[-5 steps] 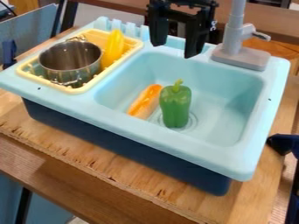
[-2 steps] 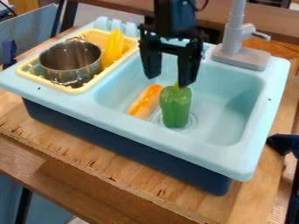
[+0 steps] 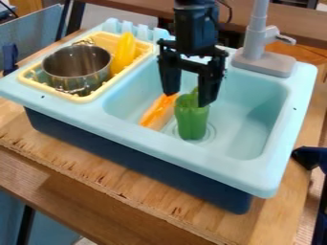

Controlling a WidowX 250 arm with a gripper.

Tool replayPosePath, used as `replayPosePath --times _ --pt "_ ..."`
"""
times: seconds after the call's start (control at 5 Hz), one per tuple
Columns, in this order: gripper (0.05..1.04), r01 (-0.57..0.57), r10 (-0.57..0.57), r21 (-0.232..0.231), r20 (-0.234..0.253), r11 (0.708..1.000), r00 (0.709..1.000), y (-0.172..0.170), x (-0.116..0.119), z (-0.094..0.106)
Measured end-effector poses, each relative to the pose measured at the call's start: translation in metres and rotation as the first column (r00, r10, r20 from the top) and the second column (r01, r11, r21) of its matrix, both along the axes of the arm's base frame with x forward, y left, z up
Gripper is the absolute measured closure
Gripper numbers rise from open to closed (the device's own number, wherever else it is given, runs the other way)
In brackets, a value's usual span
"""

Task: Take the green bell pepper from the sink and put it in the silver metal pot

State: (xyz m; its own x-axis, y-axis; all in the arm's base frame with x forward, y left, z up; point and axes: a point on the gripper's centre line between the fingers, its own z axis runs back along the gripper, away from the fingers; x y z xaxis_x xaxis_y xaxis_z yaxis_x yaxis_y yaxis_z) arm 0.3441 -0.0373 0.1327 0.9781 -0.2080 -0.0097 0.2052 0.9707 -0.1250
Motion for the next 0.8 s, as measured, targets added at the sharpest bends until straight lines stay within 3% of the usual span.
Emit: replayPosePath --times 0.2,0.6,0.8 --pt "0.127 0.002 -0.002 0.005 -0.003 1.0 1.0 -0.0012 0.005 -0.0044" --pt "0.711 -0.011 0.01 0.019 0.013 1.0 1.0 0.0003 0.0118 -0.0039" --pt "0.926 -0.007 0.007 0.014 -0.001 1.0 1.0 -0.0011 0.0095 -0.0037"
